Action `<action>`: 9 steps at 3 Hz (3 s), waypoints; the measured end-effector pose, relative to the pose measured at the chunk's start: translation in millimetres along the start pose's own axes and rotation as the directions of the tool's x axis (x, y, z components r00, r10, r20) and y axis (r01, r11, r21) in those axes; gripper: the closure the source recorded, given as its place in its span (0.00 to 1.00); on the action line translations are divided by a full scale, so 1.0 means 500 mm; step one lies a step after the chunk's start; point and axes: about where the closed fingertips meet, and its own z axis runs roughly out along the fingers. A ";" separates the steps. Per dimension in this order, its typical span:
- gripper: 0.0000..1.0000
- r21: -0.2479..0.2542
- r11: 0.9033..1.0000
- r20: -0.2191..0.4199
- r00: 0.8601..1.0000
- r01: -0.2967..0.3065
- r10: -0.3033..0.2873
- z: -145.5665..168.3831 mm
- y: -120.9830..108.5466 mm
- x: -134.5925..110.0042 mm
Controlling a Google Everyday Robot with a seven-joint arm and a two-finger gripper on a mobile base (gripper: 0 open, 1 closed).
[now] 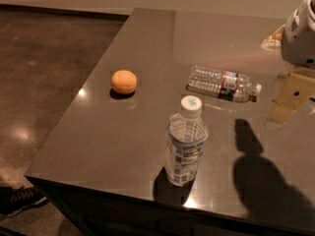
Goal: Place water bottle upright
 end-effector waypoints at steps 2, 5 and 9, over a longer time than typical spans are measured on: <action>0.00 -0.019 1.000 0.005 1.000 0.000 0.000 0.001 -0.016 -0.011; 0.00 -0.054 0.998 -0.030 0.999 -0.032 0.031 0.109 -0.168 -0.100; 0.00 -0.099 0.983 -0.099 0.984 -0.156 0.146 0.256 -0.243 -0.051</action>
Offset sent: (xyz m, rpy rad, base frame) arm 0.0229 0.0067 0.0024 0.0238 0.0732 0.0144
